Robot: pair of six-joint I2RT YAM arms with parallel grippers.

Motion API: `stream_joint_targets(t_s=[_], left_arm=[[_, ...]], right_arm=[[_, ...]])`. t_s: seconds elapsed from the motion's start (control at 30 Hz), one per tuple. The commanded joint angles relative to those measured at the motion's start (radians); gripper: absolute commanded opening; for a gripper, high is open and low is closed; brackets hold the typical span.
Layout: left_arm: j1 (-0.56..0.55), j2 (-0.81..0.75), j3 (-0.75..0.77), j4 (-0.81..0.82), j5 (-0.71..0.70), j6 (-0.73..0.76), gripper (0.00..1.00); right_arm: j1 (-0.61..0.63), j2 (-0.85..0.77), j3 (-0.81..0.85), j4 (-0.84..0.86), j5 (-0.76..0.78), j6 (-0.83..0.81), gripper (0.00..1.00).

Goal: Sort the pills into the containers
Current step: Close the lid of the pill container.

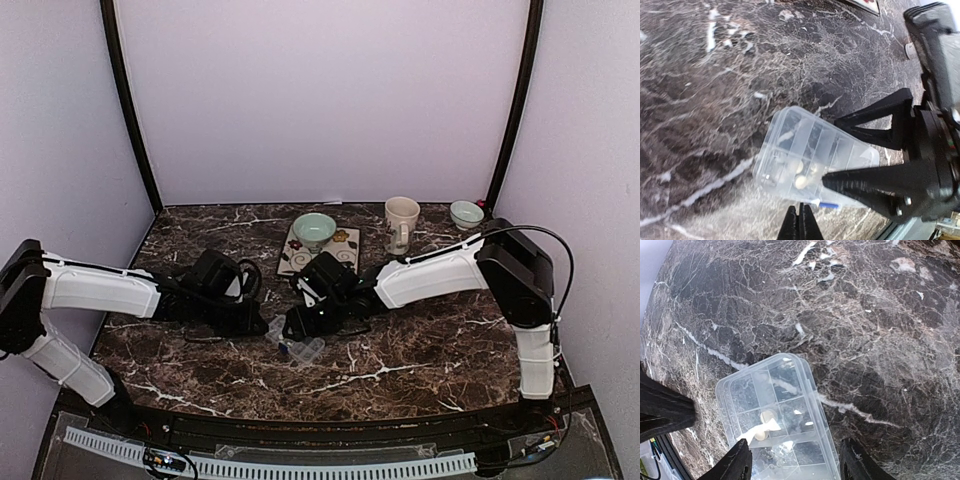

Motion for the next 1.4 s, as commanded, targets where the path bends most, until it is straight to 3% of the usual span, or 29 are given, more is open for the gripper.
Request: stream_joint_targets(t_s=[0.0,0.37,0.9,1.13,1.37], left_arm=[[0.004,0.075,0.081,-0.003,0.024,0.062,0.0],[0.004,0.17,0.149,-0.032,0.062,0.1,0.0],[-0.007,0.215,0.091,0.005,0.1,0.084,0.0],[-0.007,0.222,0.094,0.012,0.1,0.085,0.0],[-0.007,0.226,0.096,0.014,0.1,0.087,0.0]], right_arm=[[0.026,0.041,-0.069,-0.198,0.036,-0.009,0.61],[0.043,0.012,-0.116,-0.151,0.075,-0.05,0.64],[0.066,-0.025,-0.123,-0.089,0.137,-0.104,0.69],[0.078,-0.044,-0.108,-0.081,0.134,-0.122,0.86],[0.101,-0.029,-0.07,-0.098,0.146,-0.148,0.9]])
